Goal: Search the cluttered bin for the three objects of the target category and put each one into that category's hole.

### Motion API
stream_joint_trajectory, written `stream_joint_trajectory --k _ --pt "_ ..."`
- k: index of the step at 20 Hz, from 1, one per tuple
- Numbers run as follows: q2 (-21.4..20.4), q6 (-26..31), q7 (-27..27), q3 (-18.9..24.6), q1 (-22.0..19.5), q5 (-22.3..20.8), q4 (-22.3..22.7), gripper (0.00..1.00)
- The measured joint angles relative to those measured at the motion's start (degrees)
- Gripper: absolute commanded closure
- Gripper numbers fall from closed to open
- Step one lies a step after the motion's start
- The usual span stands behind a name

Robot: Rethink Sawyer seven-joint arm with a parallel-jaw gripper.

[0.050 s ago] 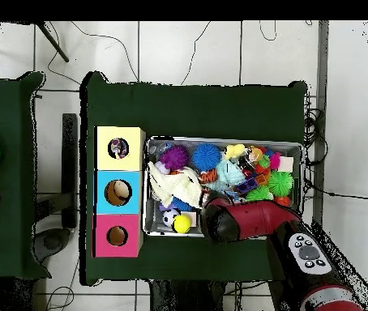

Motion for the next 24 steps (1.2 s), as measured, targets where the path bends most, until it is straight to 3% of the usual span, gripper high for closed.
stream_joint_trajectory --k 24 --pt "-3.33 3.15 0.0 0.73 -0.27 5.86 3.26 1.0"
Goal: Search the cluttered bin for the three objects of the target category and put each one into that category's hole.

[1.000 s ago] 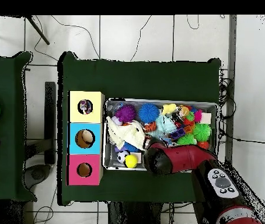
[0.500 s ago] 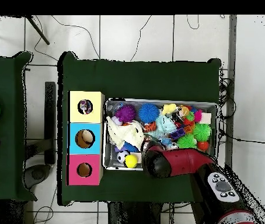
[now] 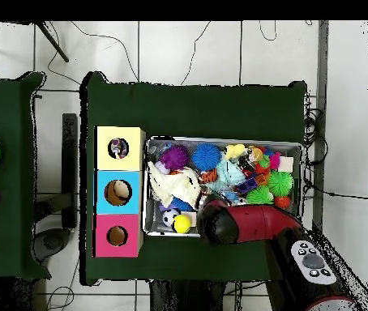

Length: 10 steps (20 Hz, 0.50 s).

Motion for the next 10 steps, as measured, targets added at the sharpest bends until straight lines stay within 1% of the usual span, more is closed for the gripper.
stream_joint_trajectory --k 1,10 --pt "-0.41 0.0 0.0 0.69 -0.33 0.06 0.16 0.0" --pt "-0.52 0.0 0.0 2.47 -1.44 0.07 0.67 0.0"
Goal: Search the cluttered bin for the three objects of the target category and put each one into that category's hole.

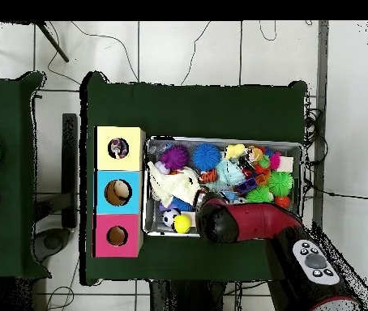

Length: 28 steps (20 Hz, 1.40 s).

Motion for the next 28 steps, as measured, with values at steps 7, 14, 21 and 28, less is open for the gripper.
stream_joint_trajectory --k 7,14,21,28 --pt "-0.01 0.0 0.0 0.45 -0.36 -0.02 1.46 0.0" --pt "0.27 0.0 0.0 0.34 -0.02 -0.06 2.37 0.0" --pt "0.36 -0.21 0.0 -0.86 1.66 -1.39 2.36 0.0" --pt "0.36 -1.06 0.0 -2.09 3.69 -2.62 2.2 0.0"
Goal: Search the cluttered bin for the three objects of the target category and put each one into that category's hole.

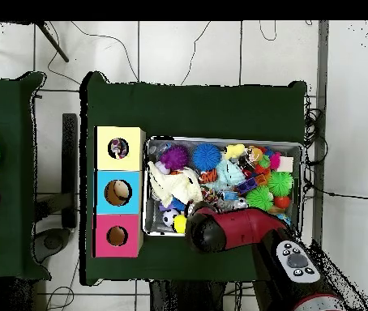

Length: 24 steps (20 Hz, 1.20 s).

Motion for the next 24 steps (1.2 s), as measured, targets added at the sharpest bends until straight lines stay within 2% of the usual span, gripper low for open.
stream_joint_trajectory --k 15,24 --pt "-2.14 0.3 0.0 -1.36 1.31 0.01 -1.18 0.0" --pt "-4.63 4.05 0.0 -1.29 -0.14 0.65 -1.16 0.0"
